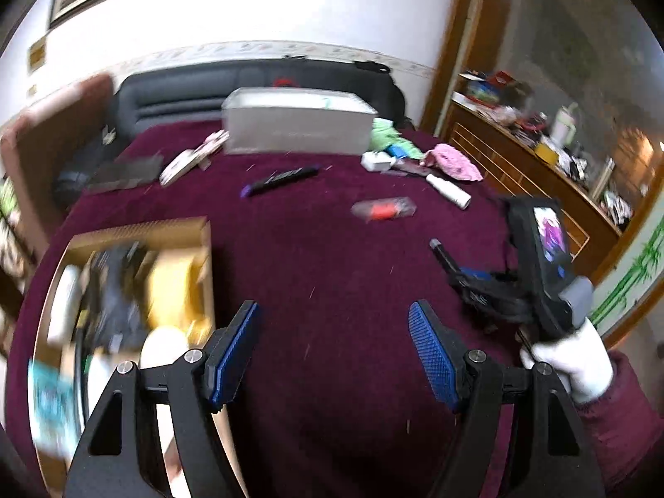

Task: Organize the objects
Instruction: 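Grasp the clear plastic case with the left gripper while the right gripper holds the flashlight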

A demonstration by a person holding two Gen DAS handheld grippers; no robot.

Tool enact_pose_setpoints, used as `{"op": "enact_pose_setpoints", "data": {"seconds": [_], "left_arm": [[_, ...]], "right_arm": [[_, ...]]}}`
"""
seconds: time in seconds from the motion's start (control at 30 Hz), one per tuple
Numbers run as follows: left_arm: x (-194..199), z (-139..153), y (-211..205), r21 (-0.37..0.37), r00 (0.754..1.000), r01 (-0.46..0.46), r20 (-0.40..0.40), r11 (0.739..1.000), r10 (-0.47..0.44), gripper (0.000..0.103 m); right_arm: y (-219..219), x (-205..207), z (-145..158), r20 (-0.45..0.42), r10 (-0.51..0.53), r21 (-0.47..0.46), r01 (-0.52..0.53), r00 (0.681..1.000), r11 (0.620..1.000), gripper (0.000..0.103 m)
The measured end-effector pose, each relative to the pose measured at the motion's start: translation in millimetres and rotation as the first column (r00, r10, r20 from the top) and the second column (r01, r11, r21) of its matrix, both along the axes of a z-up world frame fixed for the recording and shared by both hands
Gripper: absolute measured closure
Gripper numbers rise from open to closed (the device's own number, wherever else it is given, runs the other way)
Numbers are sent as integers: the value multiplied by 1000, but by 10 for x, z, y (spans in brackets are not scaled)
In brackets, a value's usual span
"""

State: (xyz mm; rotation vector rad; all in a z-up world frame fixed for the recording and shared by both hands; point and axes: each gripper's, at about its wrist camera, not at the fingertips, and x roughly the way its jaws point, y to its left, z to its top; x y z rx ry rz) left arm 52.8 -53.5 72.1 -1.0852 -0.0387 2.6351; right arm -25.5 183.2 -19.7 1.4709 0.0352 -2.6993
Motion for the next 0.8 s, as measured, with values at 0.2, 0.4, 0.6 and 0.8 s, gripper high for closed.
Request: {"op": "enact_pose_setpoints", "data": {"seconds": [0.2,0.4,0.6,0.8], "left_arm": [[-967,-304,703,-140,993,113,58,984,-106,36],[-1581,-592,1342,-347,973,223,18,911,-232,35],[-2065,-856,1643,-436,955,288,66,852,-289,35],[-2078,-949,1736,-419,936,347,108,839,-334,59]], "right_arm": [[474,37,0,-32,-27,-153,22,999,988,91],[595,22,-18,-19,-42,-260,35,999,965,90],[688,5,-50,13,-61,-359,61,998,931,90],[723,6,-60,22,-68,-390,71,997,918,90]]}}
